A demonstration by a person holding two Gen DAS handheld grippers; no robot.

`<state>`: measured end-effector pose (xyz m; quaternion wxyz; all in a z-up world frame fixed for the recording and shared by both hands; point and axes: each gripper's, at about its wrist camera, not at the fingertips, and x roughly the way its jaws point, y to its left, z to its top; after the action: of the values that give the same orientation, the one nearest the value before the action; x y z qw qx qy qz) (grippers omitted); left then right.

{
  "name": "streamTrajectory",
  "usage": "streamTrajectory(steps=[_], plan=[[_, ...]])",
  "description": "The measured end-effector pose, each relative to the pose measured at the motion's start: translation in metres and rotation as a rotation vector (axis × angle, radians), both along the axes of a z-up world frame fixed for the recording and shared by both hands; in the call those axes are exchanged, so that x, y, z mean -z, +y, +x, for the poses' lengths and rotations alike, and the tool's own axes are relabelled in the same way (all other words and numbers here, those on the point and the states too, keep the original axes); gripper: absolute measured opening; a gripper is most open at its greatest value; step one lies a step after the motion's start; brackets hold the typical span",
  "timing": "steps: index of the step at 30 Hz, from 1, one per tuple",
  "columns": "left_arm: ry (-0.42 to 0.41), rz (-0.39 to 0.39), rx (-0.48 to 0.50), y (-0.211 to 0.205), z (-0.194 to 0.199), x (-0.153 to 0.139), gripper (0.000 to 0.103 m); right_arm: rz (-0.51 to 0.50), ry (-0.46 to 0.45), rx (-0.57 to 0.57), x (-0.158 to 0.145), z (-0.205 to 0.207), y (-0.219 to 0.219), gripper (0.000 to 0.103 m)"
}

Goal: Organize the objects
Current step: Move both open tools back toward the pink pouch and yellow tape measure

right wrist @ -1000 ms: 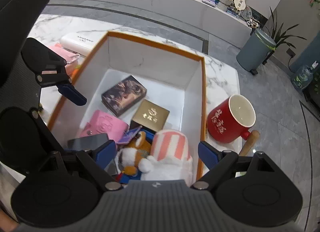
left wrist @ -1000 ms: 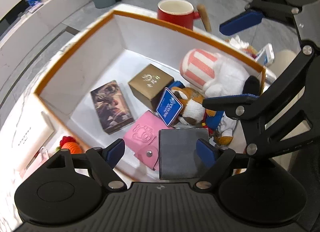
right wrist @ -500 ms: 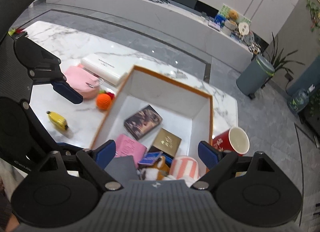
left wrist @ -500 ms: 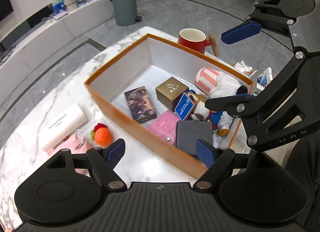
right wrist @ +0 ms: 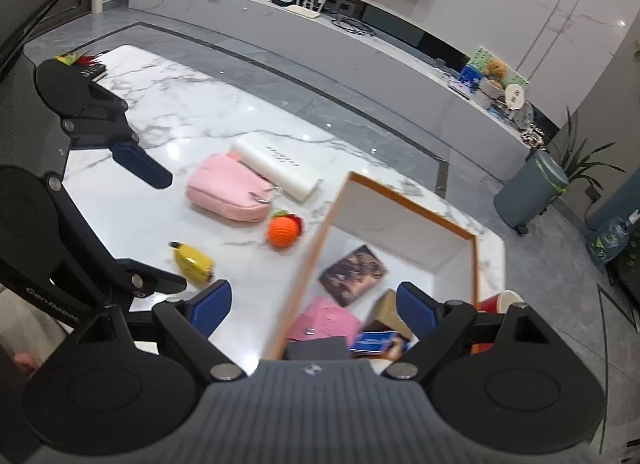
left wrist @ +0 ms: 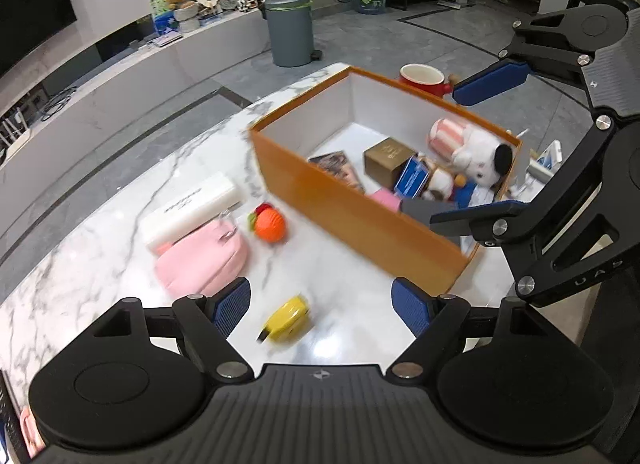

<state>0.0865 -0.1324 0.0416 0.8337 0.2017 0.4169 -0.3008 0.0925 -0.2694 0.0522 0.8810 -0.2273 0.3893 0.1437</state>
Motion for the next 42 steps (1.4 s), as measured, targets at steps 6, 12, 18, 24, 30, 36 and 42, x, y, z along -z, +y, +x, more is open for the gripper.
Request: streamTrajectory(steps=[6, 12, 18, 24, 30, 36, 42], plan=[[0.017, -0.008, -0.021, 0.031, -0.008, 0.011, 0.094, 0.013, 0.030, -0.032, 0.014, -0.009, 0.031, 0.090], [0.032, -0.034, -0.050, 0.057, -0.006, 0.023, 0.094, 0.028, 0.047, -0.052, 0.025, -0.009, 0.052, 0.090], [0.053, 0.019, -0.071, 0.080, 0.004, 0.050, 0.094, 0.027, 0.079, -0.090, 0.048, -0.003, 0.066, 0.090], [0.077, 0.036, -0.096, 0.098, 0.021, 0.072, 0.094, 0.028, 0.126, -0.124, 0.083, 0.015, 0.078, 0.089], [0.050, 0.048, -0.079, 0.102, 0.052, 0.081, 0.094, -0.031, 0.131, -0.191, 0.122, 0.034, 0.094, 0.087], [-0.007, 0.040, -0.002, 0.087, 0.088, 0.077, 0.094, -0.090, 0.111, -0.262, 0.143, 0.050, 0.104, 0.087], [0.000, 0.075, 0.110, 0.064, 0.121, 0.087, 0.094, -0.156, 0.068, -0.393, 0.153, 0.052, 0.112, 0.087]])
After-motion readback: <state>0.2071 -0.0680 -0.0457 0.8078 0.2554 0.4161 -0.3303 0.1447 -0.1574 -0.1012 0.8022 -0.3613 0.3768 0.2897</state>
